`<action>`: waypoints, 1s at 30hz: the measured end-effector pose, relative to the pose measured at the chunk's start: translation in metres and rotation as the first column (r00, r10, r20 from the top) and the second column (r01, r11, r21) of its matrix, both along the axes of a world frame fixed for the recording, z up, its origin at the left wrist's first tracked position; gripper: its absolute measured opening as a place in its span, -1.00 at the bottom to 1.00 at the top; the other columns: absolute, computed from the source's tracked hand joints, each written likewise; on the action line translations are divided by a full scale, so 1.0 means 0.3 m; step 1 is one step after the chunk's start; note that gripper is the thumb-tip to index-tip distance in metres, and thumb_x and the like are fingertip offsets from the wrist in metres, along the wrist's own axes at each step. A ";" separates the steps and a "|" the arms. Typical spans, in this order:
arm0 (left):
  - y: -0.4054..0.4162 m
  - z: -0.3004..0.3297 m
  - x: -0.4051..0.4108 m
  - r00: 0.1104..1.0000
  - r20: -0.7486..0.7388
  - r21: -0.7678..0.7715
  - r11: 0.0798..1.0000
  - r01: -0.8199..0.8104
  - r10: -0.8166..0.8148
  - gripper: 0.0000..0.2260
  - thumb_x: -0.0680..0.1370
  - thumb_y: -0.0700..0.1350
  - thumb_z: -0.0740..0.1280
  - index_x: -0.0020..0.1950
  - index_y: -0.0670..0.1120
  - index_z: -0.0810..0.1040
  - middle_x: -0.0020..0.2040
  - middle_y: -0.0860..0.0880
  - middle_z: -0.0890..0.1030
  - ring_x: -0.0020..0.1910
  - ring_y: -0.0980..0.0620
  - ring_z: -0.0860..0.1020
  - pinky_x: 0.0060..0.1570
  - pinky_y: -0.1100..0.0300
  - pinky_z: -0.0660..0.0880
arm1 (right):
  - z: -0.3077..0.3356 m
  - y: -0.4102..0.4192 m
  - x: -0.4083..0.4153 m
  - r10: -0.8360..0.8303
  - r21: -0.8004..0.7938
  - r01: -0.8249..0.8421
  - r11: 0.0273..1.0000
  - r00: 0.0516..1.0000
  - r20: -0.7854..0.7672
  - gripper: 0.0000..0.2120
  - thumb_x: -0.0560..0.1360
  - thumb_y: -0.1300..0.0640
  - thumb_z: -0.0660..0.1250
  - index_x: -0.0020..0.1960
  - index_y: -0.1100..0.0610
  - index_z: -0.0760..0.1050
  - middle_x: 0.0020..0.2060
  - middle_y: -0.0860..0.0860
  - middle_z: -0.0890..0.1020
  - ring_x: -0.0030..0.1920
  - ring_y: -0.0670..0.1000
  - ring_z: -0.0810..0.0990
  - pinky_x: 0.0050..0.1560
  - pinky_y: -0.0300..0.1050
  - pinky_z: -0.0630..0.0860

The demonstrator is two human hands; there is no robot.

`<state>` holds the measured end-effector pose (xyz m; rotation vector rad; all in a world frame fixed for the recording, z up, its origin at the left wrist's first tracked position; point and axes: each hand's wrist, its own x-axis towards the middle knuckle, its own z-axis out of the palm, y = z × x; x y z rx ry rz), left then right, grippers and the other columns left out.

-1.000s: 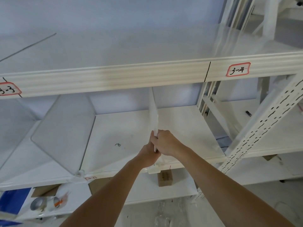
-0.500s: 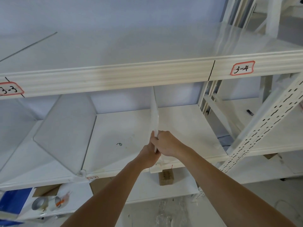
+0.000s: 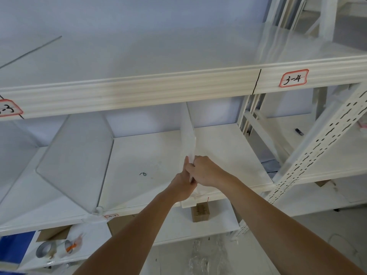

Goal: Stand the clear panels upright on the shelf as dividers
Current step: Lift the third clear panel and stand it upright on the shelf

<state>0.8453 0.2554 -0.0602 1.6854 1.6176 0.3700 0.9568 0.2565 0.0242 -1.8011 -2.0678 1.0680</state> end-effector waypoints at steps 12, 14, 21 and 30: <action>0.010 -0.022 0.004 0.995 -0.100 0.011 1.000 0.005 -0.004 -0.59 0.62 -0.26 0.21 0.48 -0.18 0.29 -0.18 0.08 0.46 -0.29 0.11 0.48 -0.40 0.40 0.36 | 0.034 0.013 -0.043 -0.102 0.010 0.103 0.995 0.995 -0.014 -0.57 0.58 -0.03 0.11 -0.05 0.30 0.56 -0.12 0.20 0.72 -0.14 0.18 0.71 0.02 0.07 0.66; 0.006 -0.036 0.008 0.992 -0.118 0.029 0.999 -0.037 0.041 -0.64 0.64 -0.24 0.20 0.44 -0.23 0.33 -0.28 0.10 0.40 -0.34 0.08 0.48 -0.46 0.39 0.36 | 0.017 0.018 -0.056 -0.095 0.023 0.095 0.995 0.995 0.014 -0.64 0.64 0.03 0.09 0.07 0.27 0.52 -0.02 0.20 0.69 -0.08 0.18 0.69 0.03 0.06 0.64; 0.001 -0.108 0.019 0.994 -0.064 0.048 0.995 -0.085 0.088 -0.61 0.65 -0.05 0.16 0.44 -0.17 0.31 -0.29 0.02 0.50 -0.28 0.01 0.56 -0.36 0.21 0.45 | -0.045 0.021 -0.037 -0.194 -0.049 0.192 0.980 0.980 -0.040 -0.68 0.67 -0.02 0.09 0.06 0.19 0.49 -0.06 0.16 0.68 -0.06 0.18 0.69 0.07 0.09 0.65; -0.005 -0.154 0.008 0.994 -0.098 0.068 0.997 -0.035 0.042 -0.67 0.64 -0.01 0.17 0.30 -0.19 0.44 -0.24 0.05 0.58 -0.29 0.15 0.55 -0.39 0.34 0.43 | -0.096 -0.002 -0.063 -0.201 -0.019 0.201 0.979 0.980 0.004 -0.59 0.65 -0.08 0.05 0.08 0.20 0.53 -0.08 0.18 0.67 -0.03 0.21 0.67 0.07 0.14 0.63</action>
